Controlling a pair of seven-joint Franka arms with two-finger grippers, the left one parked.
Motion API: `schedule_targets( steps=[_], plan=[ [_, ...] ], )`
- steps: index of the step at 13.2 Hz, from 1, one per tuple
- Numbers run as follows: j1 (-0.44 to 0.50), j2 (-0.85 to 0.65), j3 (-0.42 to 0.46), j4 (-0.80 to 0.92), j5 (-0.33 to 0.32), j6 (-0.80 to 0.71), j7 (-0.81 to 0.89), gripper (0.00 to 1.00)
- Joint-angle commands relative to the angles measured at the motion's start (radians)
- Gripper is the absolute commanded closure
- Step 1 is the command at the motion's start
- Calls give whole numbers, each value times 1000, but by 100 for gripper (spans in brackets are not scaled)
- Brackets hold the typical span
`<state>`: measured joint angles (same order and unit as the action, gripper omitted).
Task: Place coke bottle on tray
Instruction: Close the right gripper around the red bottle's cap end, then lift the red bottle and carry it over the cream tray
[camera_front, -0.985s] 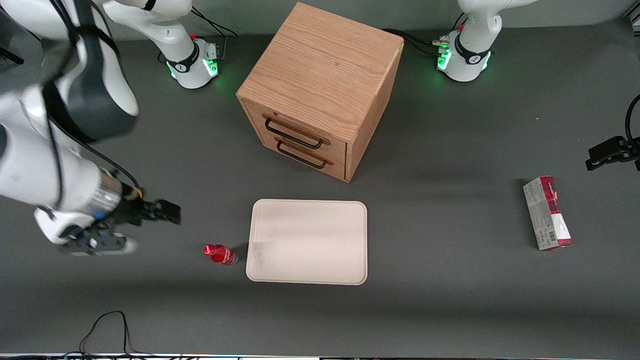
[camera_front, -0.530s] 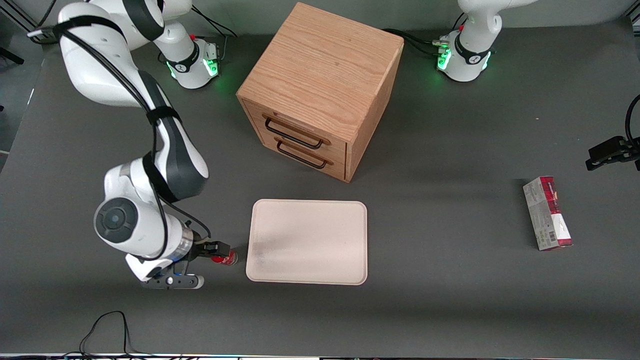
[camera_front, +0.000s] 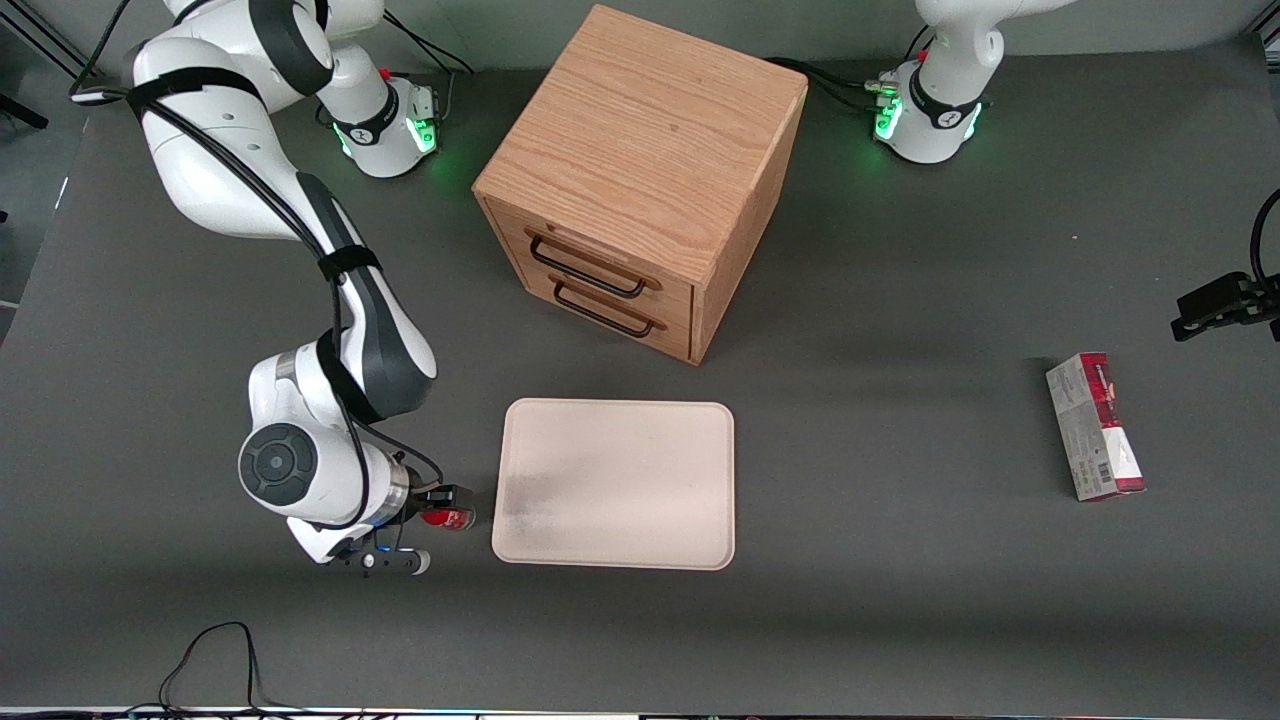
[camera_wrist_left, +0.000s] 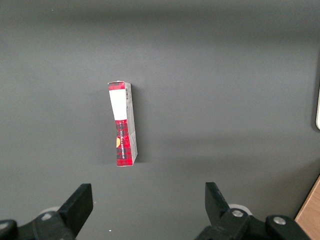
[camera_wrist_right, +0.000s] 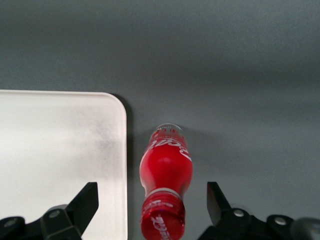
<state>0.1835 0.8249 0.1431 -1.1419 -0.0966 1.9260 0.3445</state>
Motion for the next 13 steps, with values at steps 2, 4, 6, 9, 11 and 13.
schedule_targets(
  steps=[2,4,6,9,11,13],
  plan=[
    [-7,-36,6,-55,-17,11,11,70],
    [-9,-44,3,-50,-29,7,11,86],
    [-6,-70,4,-38,-75,1,24,90],
    [-3,-101,12,92,-71,-144,27,90],
    [-6,-101,59,203,-74,-237,25,90],
    [-7,-101,93,278,-74,-263,24,89]
  ],
)
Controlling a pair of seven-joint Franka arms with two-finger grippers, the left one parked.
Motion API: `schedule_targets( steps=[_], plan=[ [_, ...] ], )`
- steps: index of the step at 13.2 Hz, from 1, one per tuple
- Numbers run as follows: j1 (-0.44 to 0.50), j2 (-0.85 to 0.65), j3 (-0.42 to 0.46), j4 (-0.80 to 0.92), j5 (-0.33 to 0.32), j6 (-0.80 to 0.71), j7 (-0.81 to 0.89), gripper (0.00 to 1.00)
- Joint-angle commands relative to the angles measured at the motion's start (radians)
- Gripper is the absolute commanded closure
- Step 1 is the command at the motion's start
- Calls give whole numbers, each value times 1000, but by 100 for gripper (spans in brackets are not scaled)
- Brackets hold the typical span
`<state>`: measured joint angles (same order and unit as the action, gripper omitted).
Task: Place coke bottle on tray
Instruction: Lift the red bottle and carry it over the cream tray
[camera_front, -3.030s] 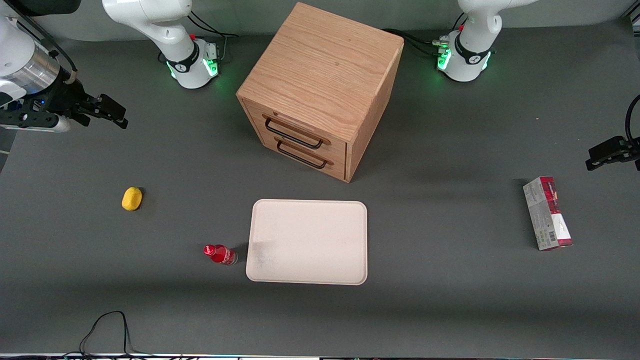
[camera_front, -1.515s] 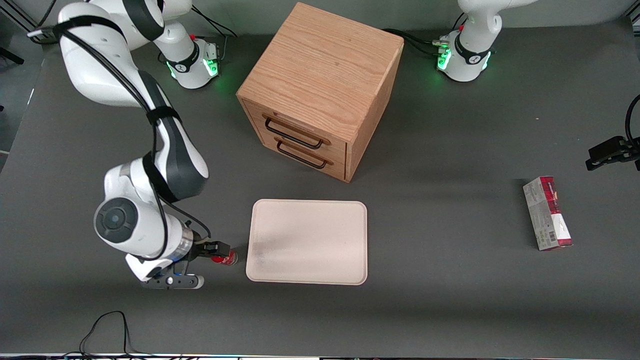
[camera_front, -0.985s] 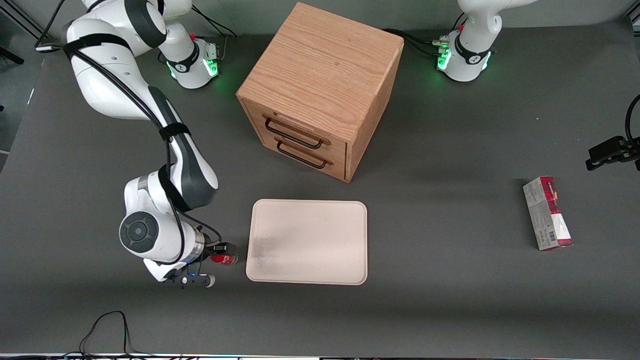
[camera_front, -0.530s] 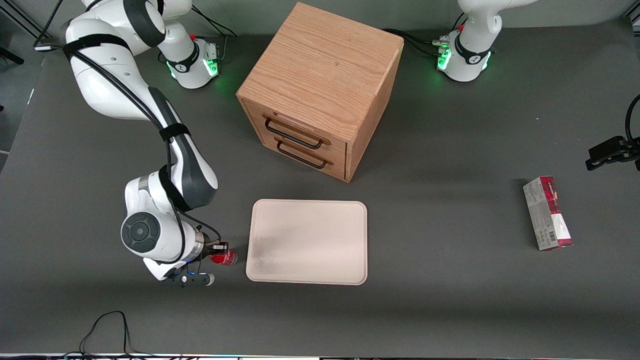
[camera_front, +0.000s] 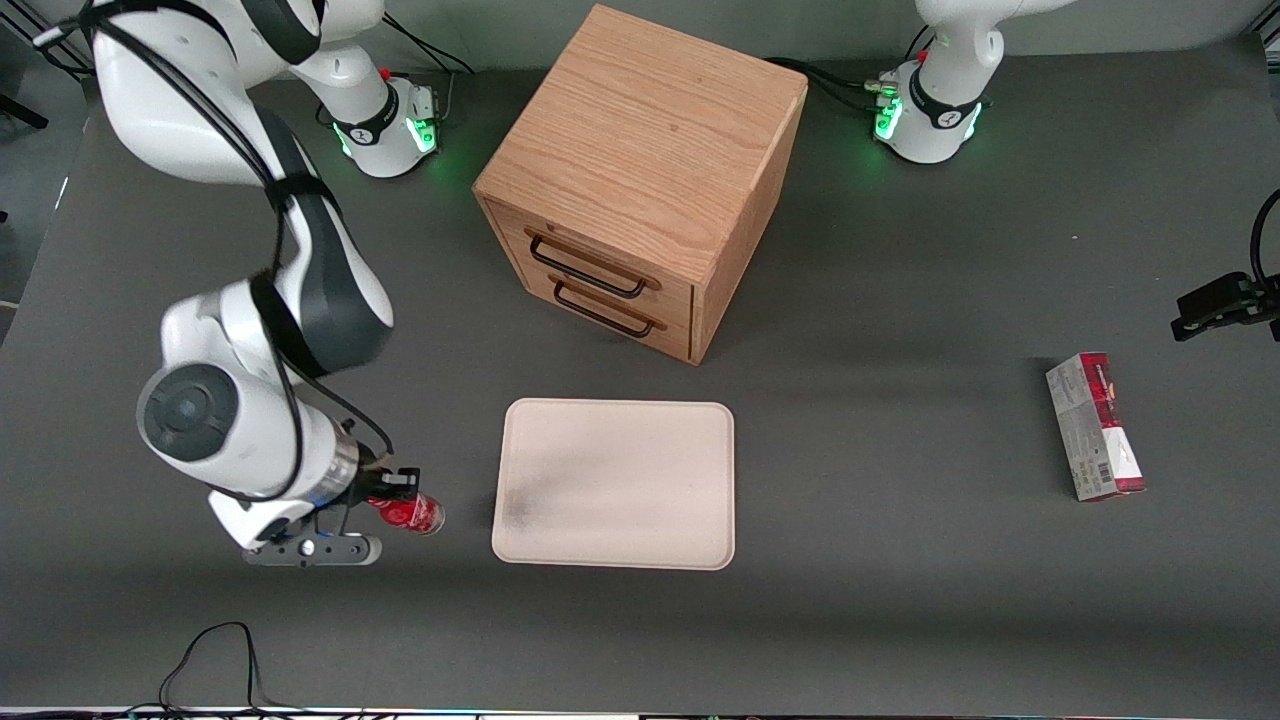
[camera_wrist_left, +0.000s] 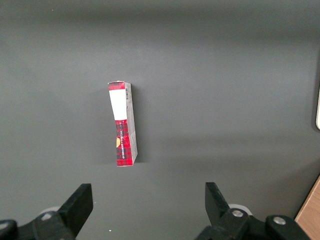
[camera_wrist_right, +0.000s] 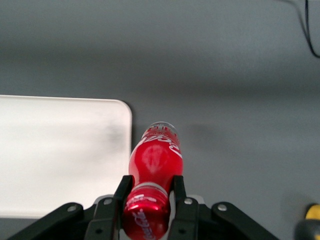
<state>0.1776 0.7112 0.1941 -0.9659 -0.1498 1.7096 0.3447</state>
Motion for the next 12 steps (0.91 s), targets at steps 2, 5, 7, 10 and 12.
schedule_targets(
  steps=[2,5,7,10,12],
  plan=[
    [-1,14,100,134,-20,-36,25,87],
    [9,82,145,130,-22,85,24,78],
    [42,152,143,122,-62,168,25,78],
    [42,221,143,110,-88,203,16,76],
    [40,244,143,107,-88,212,23,74]
  ],
)
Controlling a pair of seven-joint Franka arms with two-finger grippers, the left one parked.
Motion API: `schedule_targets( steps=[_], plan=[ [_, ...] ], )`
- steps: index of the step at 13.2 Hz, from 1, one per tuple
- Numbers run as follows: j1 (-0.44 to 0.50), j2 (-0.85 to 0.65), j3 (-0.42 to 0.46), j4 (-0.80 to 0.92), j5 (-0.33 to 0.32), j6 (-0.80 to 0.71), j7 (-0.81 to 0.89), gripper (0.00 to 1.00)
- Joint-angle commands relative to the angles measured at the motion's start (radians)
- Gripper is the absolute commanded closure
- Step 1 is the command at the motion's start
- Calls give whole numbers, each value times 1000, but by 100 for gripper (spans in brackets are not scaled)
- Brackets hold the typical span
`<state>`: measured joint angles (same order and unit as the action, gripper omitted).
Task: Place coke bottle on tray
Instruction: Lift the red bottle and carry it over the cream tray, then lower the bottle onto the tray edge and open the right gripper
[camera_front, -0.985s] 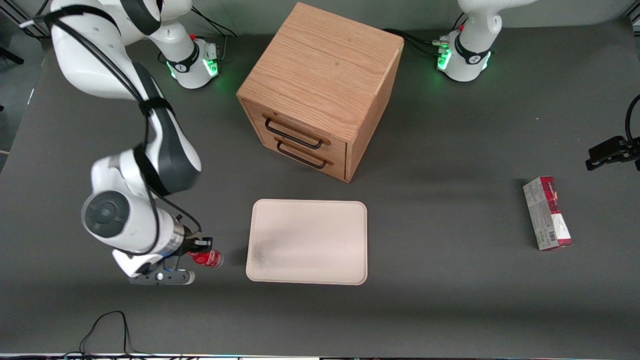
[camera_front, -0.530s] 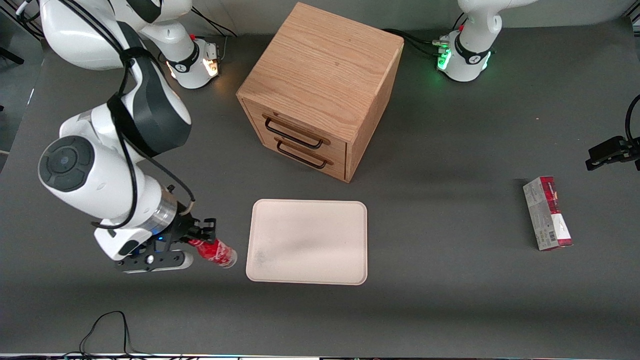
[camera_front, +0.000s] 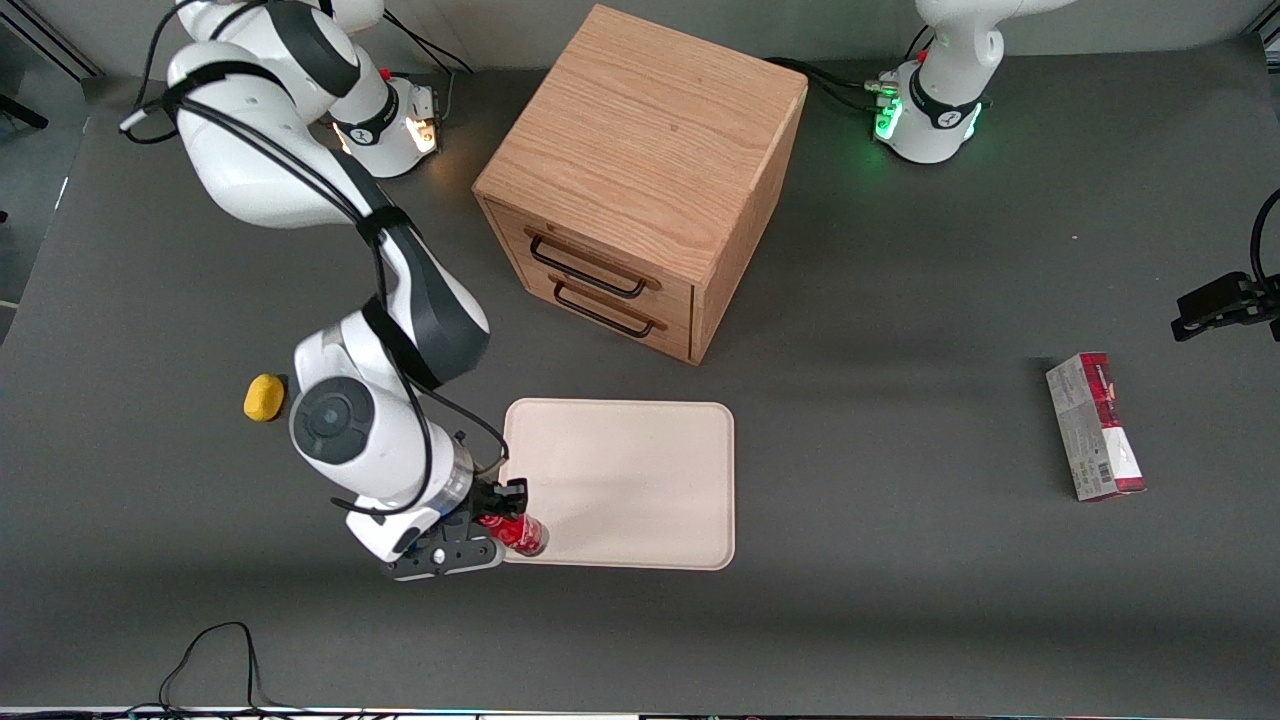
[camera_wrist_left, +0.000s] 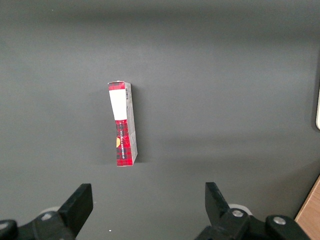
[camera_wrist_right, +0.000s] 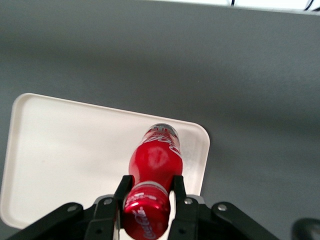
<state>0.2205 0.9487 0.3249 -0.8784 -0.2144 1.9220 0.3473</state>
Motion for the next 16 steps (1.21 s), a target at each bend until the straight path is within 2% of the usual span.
schedule_targets(
  steps=[1,5,6,7,10,12,14,15,16],
  plan=[
    [-3,10,13,12,-23,0,24,72],
    [-12,10,2,-46,-25,5,25,64],
    [-12,10,2,-56,-26,21,27,45],
    [-12,9,0,-70,-26,35,39,0],
    [-15,-11,-1,-91,-68,61,79,0],
    [-18,-88,3,-93,-63,54,90,0],
    [-44,-183,2,-96,-62,-31,125,0],
    [-68,-229,2,-96,-43,-113,130,0],
    [-94,-278,-3,-97,22,-185,130,0]
  ],
)
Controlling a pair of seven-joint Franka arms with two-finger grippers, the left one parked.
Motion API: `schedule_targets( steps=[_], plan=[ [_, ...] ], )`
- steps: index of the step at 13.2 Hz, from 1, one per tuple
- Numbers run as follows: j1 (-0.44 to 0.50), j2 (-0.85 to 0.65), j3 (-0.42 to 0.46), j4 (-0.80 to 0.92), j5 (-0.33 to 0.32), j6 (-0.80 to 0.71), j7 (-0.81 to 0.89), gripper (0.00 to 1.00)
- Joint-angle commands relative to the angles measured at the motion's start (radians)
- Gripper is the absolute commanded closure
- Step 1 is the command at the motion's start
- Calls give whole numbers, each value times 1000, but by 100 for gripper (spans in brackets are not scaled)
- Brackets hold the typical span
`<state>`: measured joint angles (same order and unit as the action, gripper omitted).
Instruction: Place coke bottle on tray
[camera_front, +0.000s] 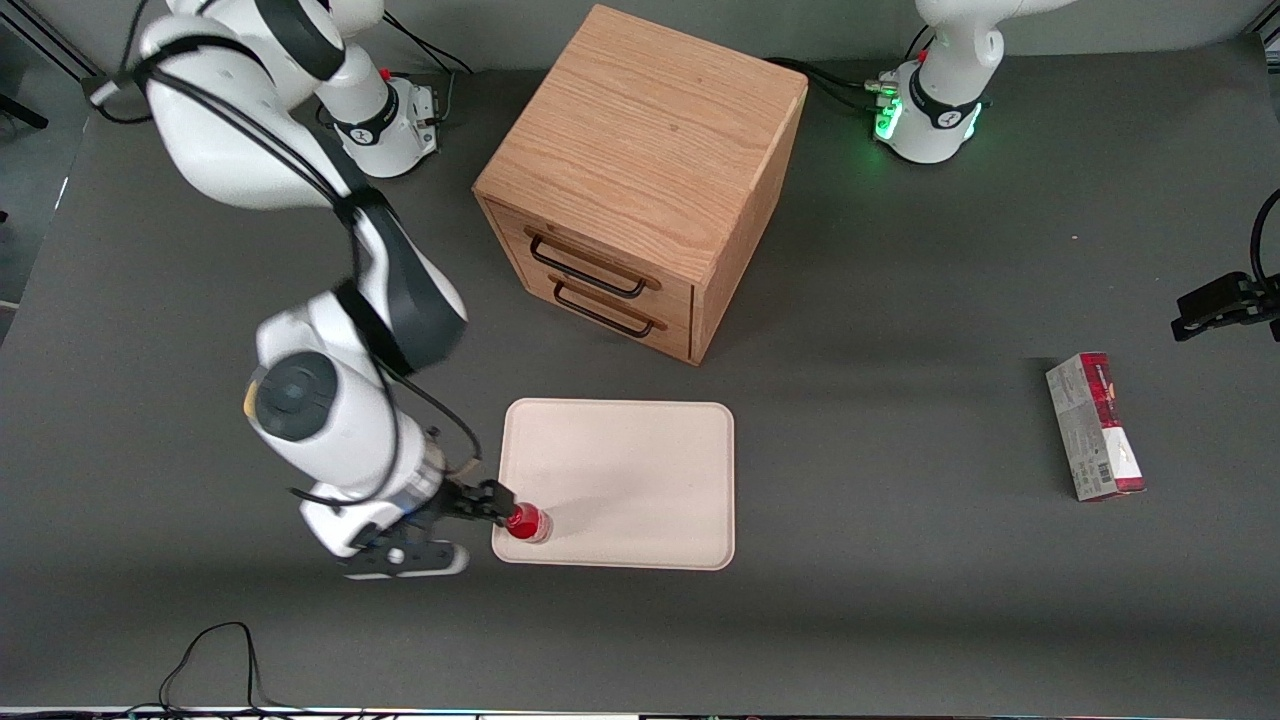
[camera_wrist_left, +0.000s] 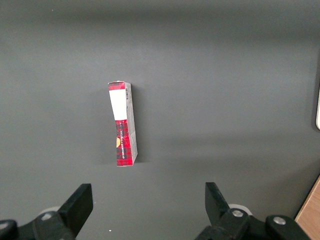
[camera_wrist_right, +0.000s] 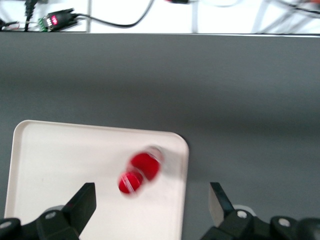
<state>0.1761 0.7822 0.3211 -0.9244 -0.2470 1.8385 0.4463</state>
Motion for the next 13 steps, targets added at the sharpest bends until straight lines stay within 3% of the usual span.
schedule_targets(
  steps=[1,3,4,6,8,10,13],
  plan=[
    [-70,-163,-13,-63,95,-195,11,0],
    [-81,-317,-78,-199,109,-263,-45,0],
    [-81,-427,-124,-338,135,-243,-73,0],
    [-75,-657,-245,-627,260,-142,-142,0],
    [-72,-837,-280,-845,278,-96,-190,0],
    [-72,-937,-296,-921,275,-113,-192,0],
    [-75,-940,-332,-872,267,-194,-222,0]
  ],
)
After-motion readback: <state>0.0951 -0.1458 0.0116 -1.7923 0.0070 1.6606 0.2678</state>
